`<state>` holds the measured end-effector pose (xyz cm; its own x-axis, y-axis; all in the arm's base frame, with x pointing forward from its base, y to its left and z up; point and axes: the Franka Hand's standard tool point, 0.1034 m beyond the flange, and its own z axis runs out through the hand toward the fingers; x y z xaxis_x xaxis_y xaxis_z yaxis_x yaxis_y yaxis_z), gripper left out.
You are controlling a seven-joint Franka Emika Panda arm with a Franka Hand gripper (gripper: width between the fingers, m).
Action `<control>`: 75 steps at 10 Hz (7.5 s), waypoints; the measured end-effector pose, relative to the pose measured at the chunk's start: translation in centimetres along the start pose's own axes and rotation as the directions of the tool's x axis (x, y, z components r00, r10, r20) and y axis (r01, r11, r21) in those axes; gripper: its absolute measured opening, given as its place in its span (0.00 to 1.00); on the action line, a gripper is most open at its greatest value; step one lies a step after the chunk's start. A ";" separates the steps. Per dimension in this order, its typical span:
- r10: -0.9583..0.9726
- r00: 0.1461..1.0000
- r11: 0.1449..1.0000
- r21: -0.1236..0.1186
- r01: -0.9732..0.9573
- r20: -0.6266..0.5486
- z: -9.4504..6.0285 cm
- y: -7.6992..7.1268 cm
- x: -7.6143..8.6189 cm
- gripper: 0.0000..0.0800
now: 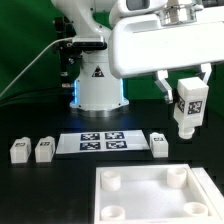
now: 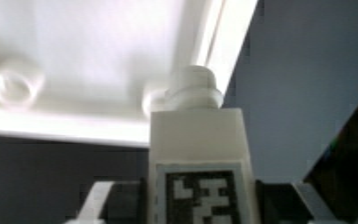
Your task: Assemble one leg
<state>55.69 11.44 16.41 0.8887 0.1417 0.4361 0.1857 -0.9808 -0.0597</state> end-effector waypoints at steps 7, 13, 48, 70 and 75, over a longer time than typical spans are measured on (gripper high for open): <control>-0.026 0.986 1.000 -0.015 0.024 -0.162 1.5 1.1 0.6 0.36; -0.030 0.984 1.000 -0.004 0.030 -0.174 6.9 2.3 3.9 0.36; 0.064 0.938 0.994 0.066 -0.092 0.341 8.2 1.0 2.2 0.81; 0.885 0.334 0.438 -0.338 -0.833 0.325 10.6 3.1 2.6 0.37; 0.983 -0.118 -0.046 -0.427 -0.903 0.143 10.5 2.7 2.5 0.37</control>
Offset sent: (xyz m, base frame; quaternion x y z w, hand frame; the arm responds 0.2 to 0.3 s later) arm 0.0000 0.0000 0.0000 0.0000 0.0000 0.0000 1.0000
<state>62.81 10.57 7.93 0.1377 -0.9614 -0.2383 -0.9901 -0.1399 -0.0076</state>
